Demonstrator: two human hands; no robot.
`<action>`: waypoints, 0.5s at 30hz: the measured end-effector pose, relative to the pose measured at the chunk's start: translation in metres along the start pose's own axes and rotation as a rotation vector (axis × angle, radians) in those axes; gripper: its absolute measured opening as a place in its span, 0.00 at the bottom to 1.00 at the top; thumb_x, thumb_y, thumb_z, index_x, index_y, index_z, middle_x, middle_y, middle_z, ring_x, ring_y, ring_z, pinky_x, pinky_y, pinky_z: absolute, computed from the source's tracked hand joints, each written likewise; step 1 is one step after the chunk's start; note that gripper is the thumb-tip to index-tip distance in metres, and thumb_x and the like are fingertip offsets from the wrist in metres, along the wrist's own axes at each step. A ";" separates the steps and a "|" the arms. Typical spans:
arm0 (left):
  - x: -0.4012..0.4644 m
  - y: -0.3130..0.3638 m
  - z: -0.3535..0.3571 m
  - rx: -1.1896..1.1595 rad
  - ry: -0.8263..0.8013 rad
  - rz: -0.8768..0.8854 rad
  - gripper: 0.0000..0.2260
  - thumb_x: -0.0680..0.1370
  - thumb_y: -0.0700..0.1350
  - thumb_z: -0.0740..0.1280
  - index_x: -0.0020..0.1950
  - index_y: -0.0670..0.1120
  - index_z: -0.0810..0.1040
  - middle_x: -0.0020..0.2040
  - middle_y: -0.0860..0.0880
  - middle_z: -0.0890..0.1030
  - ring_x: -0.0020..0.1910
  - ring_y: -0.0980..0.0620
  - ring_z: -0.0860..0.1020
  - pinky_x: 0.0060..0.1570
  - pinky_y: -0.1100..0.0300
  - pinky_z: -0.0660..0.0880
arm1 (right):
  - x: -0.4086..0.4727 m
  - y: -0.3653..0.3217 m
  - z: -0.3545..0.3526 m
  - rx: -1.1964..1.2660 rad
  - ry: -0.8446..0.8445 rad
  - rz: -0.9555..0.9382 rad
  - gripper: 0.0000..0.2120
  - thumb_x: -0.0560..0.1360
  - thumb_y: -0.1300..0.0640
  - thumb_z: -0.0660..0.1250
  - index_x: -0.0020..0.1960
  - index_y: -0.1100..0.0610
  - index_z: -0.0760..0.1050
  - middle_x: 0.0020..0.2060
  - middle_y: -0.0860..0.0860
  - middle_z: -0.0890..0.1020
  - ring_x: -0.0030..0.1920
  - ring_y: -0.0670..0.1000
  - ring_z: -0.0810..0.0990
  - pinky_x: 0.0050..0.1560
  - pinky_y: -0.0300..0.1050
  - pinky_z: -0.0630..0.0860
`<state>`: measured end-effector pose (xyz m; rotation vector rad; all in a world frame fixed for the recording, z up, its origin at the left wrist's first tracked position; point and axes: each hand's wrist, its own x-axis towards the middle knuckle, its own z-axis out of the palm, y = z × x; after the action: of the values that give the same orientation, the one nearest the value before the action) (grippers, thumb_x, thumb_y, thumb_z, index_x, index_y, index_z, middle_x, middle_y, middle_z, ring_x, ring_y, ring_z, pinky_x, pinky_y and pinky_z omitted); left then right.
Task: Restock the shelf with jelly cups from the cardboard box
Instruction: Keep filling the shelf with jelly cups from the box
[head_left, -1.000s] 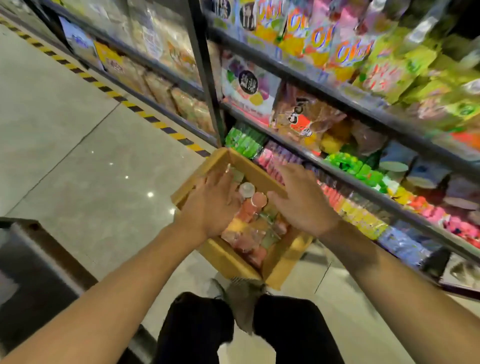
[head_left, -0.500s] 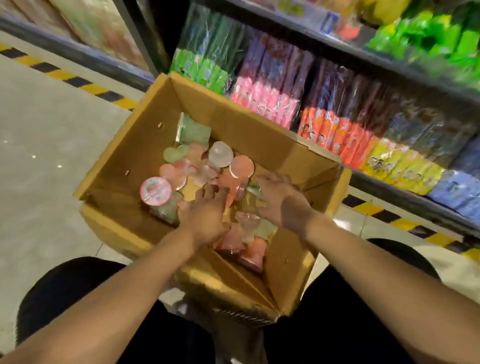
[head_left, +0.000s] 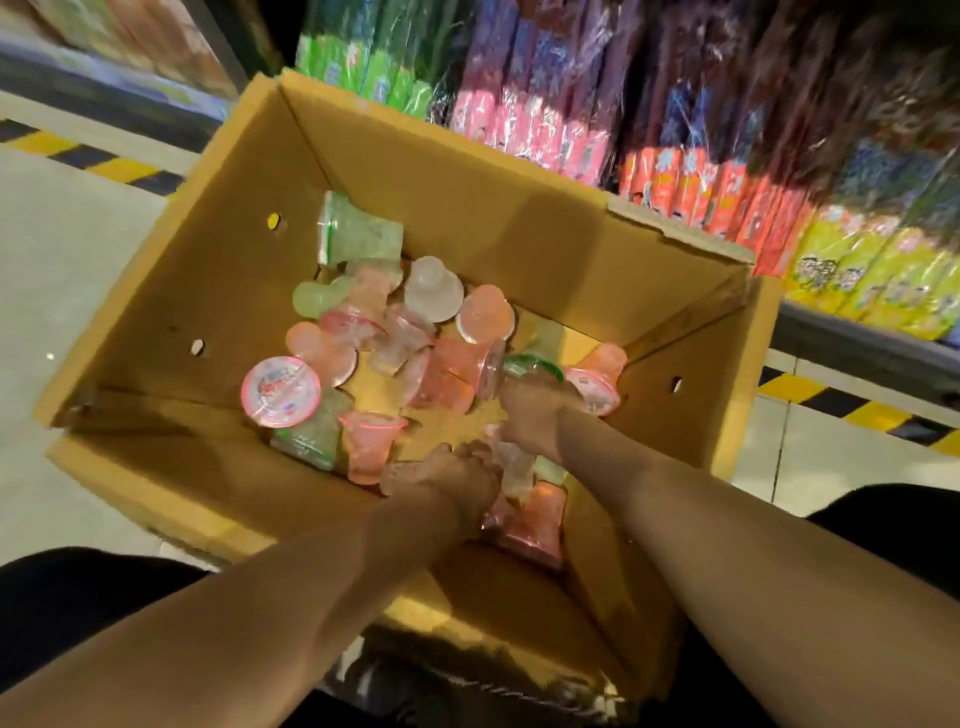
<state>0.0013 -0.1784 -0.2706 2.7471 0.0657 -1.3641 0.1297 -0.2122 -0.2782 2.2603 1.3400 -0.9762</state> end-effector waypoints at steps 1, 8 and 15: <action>0.003 0.003 0.000 0.054 -0.017 0.028 0.27 0.80 0.47 0.65 0.77 0.42 0.61 0.74 0.40 0.65 0.72 0.41 0.66 0.67 0.47 0.66 | 0.004 0.000 0.004 0.013 -0.014 0.005 0.26 0.79 0.51 0.67 0.73 0.58 0.65 0.57 0.56 0.80 0.56 0.58 0.79 0.51 0.50 0.79; 0.023 0.006 0.008 0.321 0.019 0.134 0.20 0.83 0.41 0.59 0.75 0.39 0.63 0.70 0.38 0.72 0.66 0.40 0.73 0.61 0.45 0.74 | 0.028 0.010 0.022 0.056 -0.165 -0.046 0.29 0.78 0.43 0.67 0.72 0.58 0.65 0.60 0.57 0.79 0.60 0.58 0.77 0.58 0.51 0.75; 0.014 -0.012 -0.002 0.169 0.091 0.159 0.16 0.83 0.40 0.57 0.71 0.45 0.67 0.67 0.44 0.73 0.67 0.44 0.72 0.65 0.52 0.66 | 0.034 0.019 0.023 0.091 -0.310 -0.037 0.39 0.75 0.40 0.70 0.75 0.58 0.59 0.69 0.55 0.73 0.66 0.59 0.74 0.54 0.49 0.70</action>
<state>0.0105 -0.1663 -0.2806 2.8760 -0.2697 -1.2579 0.1484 -0.2137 -0.3199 2.0450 1.2271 -1.3608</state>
